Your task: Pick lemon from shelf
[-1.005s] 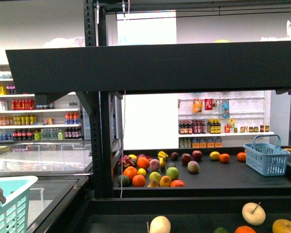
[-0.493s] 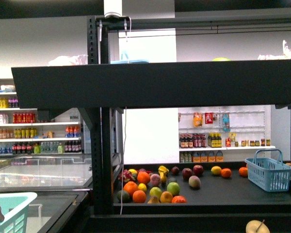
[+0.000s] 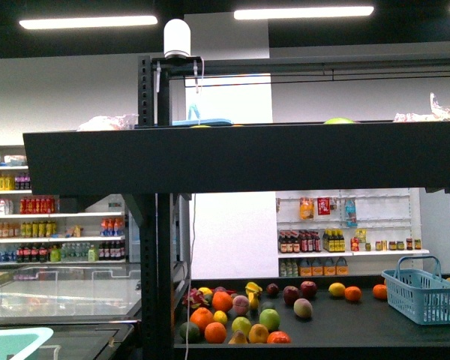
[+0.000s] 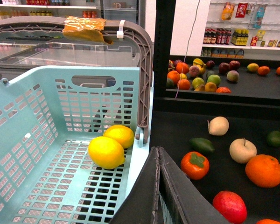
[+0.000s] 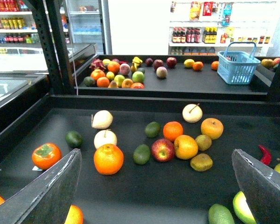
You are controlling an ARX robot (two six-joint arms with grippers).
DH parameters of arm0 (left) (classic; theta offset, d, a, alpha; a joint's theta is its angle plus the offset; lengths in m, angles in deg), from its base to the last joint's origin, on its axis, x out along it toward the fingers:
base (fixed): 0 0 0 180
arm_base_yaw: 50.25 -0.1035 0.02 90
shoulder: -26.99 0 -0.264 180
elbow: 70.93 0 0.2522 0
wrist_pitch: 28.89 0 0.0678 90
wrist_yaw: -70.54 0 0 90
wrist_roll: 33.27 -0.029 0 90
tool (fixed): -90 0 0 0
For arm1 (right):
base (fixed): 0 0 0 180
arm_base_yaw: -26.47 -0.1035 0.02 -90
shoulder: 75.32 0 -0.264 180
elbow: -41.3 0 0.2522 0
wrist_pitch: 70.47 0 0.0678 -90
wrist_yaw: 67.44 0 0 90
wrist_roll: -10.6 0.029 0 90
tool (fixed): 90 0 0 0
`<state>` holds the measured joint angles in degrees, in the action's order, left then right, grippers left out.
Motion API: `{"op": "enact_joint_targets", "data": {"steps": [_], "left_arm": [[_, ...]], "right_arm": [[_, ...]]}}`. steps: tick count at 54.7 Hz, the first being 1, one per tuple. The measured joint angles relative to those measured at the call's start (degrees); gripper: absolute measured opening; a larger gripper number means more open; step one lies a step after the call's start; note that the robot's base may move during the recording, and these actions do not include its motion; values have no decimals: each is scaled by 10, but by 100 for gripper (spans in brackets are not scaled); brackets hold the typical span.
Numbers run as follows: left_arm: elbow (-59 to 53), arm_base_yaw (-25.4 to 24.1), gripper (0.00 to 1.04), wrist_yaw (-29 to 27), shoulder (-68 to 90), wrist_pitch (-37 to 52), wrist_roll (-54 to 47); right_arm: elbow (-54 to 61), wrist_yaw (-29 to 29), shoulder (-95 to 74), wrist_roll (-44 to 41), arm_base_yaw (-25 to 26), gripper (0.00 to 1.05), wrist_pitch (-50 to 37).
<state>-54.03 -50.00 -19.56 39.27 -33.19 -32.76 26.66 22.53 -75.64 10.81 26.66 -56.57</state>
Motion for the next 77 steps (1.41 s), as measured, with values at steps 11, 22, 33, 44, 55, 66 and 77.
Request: {"op": "enact_joint_targets", "data": {"steps": [11,22,33,44,55,66,77], "left_arm": [[-24,0,2,2,-102,-92,0],[-24,0,2,0,-119,-94,-1],[-24,0,24,0,-119,-94,-1],[-24,0,64,0,-119,-94,-1],[-24,0,99,0,-119,-94,-1],[-24,0,97,0,-119,-94,-1],[-24,0,97,0,-119,-94,-1]], "right_arm": [[0,0,0,0,0,97,0],[0,0,1,0,0,97,0],[0,0,1,0,0,97,0],[0,0,1,0,0,97,0],[0,0,1,0,0,97,0],[0,0,1,0,0,97,0],[0,0,1,0,0,97,0]]}}
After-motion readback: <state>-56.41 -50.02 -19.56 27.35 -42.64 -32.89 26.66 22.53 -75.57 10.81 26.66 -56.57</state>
